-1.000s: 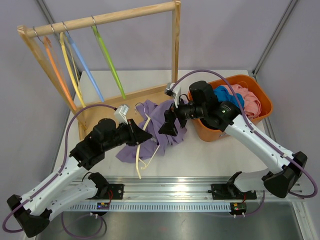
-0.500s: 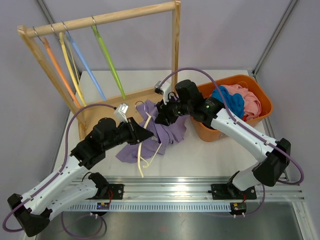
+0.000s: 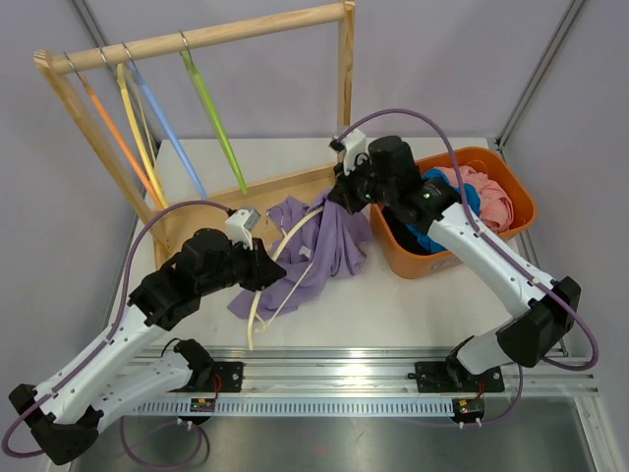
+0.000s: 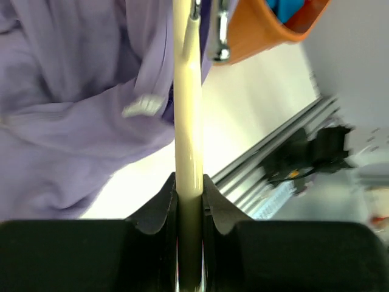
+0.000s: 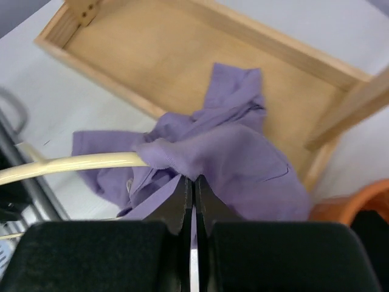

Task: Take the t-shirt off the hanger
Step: Remove the tshirt from the hanger

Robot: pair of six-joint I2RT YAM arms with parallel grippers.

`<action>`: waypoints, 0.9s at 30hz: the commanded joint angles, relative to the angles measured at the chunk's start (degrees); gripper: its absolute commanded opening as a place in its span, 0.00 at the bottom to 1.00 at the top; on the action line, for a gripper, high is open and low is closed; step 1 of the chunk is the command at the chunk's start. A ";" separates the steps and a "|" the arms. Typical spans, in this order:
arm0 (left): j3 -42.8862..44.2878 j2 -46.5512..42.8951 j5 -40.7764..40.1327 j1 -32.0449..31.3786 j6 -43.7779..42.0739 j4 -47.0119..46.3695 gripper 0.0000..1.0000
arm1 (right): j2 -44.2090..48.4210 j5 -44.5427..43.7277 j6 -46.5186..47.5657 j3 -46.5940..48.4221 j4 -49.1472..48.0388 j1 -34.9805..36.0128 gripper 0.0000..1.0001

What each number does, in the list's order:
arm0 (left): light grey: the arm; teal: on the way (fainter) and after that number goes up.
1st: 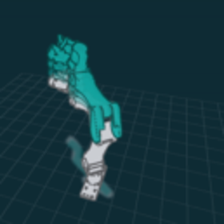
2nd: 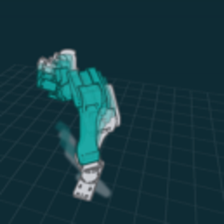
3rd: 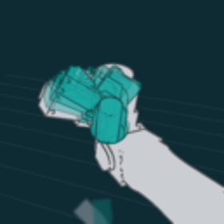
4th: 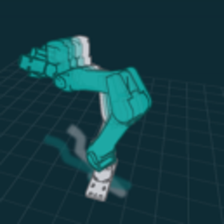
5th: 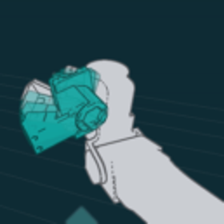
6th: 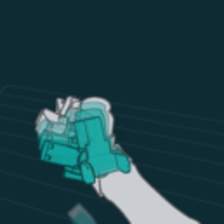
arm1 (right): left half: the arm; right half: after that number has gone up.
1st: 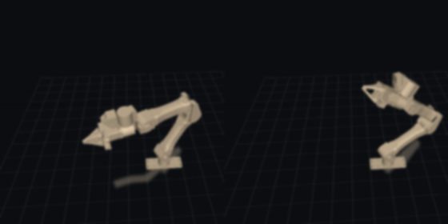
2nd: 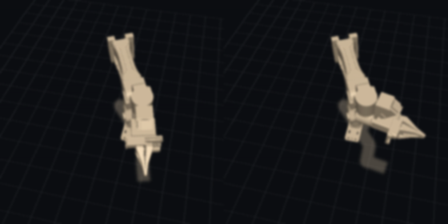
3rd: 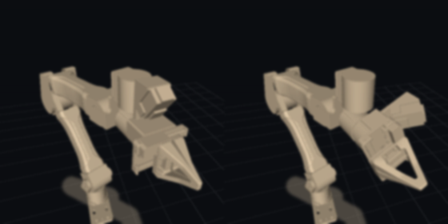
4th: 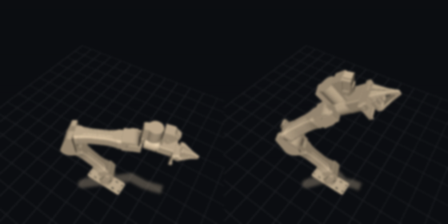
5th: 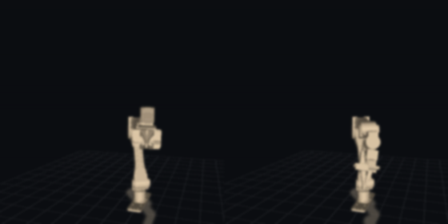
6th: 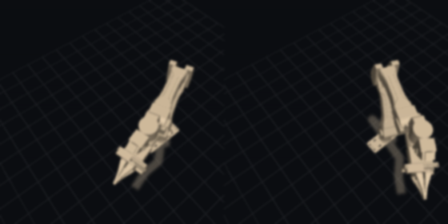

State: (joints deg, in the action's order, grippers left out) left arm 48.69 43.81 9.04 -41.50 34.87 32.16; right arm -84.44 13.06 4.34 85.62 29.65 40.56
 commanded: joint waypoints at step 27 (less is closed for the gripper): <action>17.23 -14.55 0.19 0.19 -46.65 16.18 0.00 | -5.99 38.78 27.73 4.72 21.04 -17.00 0.21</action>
State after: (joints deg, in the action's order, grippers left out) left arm 63.33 29.61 9.80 -41.50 -8.91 49.91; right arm -89.65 45.23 26.04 89.34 44.95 23.51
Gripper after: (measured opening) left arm 0.155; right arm 0.173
